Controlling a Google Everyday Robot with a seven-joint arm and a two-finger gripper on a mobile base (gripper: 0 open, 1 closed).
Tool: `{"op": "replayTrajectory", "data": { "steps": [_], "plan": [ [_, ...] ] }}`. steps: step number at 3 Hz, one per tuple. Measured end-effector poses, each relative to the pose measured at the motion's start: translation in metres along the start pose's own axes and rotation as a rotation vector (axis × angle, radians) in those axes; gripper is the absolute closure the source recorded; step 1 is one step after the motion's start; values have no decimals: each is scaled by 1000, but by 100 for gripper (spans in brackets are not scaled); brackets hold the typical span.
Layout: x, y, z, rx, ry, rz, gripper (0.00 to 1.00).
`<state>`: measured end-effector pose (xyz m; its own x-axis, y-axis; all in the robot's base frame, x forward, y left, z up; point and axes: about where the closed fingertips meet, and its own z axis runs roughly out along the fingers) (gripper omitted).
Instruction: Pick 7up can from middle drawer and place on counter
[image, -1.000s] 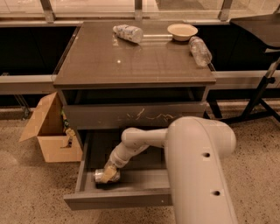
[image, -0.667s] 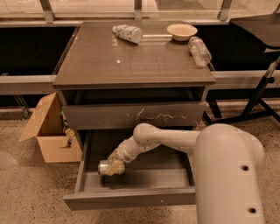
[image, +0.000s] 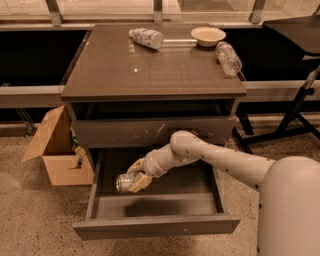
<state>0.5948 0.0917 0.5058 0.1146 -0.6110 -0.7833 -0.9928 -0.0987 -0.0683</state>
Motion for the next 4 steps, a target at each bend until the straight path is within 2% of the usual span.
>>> {"op": "replayTrajectory", "data": {
  "steps": [1, 2, 3, 4],
  "plan": [
    [-2, 1, -1, 2, 2, -3, 100],
    [-27, 15, -9, 23, 24, -46, 100],
    [-66, 35, -44, 81, 69, -114, 100],
    [-123, 49, -105, 154, 142, -238, 100]
  ]
}}
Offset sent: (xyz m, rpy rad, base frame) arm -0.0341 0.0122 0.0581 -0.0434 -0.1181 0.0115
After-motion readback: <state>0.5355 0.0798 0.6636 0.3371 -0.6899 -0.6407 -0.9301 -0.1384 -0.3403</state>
